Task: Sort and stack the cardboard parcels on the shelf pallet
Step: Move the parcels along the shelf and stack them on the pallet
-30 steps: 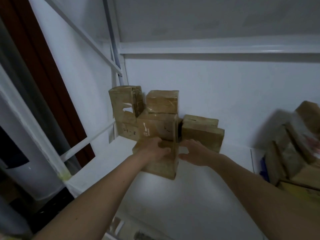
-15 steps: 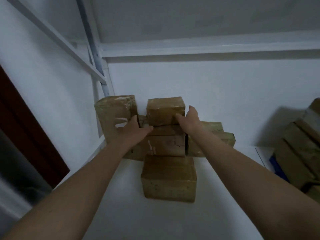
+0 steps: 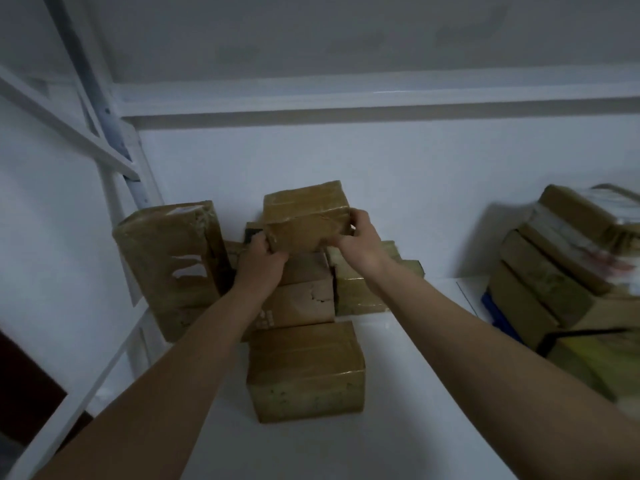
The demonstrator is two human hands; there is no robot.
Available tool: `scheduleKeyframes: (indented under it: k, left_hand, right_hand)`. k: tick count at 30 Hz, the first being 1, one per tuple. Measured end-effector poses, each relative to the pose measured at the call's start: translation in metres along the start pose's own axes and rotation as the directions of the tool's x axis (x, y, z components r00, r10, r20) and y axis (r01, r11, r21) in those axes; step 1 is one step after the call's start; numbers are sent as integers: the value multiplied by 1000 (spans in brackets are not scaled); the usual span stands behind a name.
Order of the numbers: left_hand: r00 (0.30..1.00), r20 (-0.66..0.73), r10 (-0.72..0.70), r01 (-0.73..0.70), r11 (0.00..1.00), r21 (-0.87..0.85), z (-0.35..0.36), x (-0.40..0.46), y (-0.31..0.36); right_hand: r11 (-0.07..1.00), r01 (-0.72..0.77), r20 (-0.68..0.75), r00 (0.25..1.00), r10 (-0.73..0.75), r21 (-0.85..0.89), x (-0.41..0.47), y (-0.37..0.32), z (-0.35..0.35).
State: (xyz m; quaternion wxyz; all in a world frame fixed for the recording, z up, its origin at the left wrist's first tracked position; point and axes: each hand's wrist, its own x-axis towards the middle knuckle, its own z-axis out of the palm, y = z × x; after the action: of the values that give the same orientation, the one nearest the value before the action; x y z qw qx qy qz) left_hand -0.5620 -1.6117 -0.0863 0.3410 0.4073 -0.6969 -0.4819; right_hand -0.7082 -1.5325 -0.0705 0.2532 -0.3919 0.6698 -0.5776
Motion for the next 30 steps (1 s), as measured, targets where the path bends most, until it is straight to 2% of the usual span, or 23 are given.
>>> scheduleKeyframes:
  k: [3,8,18,24,30]
  left_hand:
    - [1000,13,18,-18,999,-44,20,-14,14]
    - [1000,1,27,-27,999,18,60,-55,32]
    - [995,86,56,-77,964,256,180,-151,83]
    - [976,197,93,-132,971,200,262,-213,98]
    - [948,314,58,-99,988,116,332,-258,108]
  right_hand:
    - [999,37,-75,996,-39,-20,-15,0,-23]
    - [995,11,-162,986,-27,-97,-58,8,-70]
    - [998,-52,-280,958,56,25,-161,37,-206]
    - [994,-89,-362,926,105,61,-219,56,-297]
    - [978,-209,-430,880,201,30,-269,83,-373]
